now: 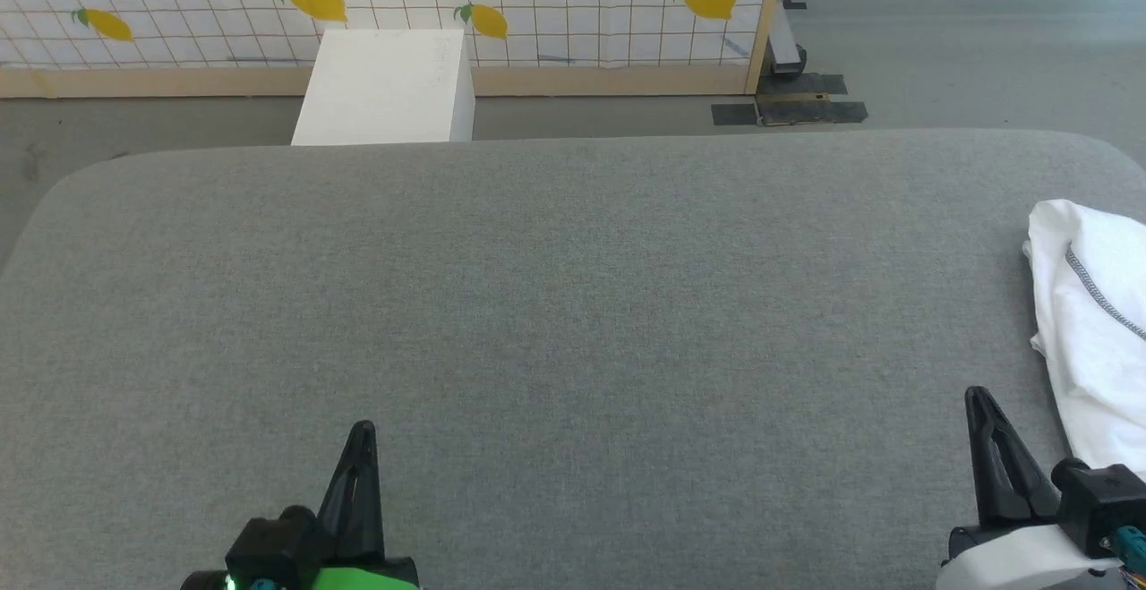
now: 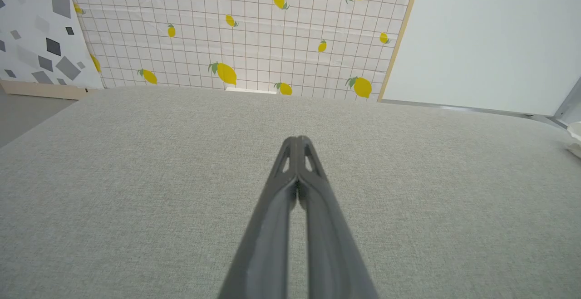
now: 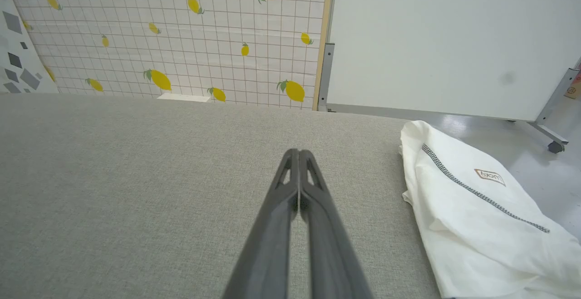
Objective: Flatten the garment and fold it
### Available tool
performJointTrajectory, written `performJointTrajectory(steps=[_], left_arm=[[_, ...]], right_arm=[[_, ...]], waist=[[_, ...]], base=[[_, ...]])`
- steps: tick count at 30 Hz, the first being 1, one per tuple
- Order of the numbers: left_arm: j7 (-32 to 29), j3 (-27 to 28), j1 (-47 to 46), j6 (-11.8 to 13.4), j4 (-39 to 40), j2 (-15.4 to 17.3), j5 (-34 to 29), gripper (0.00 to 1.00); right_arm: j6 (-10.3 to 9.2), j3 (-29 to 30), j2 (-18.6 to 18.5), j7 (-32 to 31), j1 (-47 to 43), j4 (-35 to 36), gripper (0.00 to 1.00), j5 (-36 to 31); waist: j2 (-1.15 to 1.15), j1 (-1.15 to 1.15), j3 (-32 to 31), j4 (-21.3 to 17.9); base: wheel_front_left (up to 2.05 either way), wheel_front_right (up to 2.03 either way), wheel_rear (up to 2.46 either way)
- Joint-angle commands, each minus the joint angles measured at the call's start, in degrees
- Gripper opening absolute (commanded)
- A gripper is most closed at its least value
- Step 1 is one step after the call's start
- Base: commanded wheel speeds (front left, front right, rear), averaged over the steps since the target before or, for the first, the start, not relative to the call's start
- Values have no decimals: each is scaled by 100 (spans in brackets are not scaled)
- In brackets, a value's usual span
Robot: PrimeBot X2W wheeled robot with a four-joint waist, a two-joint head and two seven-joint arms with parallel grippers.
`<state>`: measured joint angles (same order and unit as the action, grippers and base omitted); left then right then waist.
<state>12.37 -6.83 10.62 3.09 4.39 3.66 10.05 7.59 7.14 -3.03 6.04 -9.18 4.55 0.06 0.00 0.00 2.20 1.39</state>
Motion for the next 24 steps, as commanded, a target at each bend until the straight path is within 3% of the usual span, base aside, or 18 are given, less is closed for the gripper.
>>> performJointTrajectory(steps=[1, 24], left_arm=[[-35, 25, -127, -20, -22, -13, -54, 0], [-303, 172, -336, -85, -115, -28, -266, 0]], right_arm=[[-2, -34, 3, -27, 135, -26, 0, -1], [-4, -186, 5, -155, 309, -122, 0, -2]], waist=[[0, 0, -3, -2], [0, 0, -51, -33]], base=[[0, 0, 0], [0, 0, 0]])
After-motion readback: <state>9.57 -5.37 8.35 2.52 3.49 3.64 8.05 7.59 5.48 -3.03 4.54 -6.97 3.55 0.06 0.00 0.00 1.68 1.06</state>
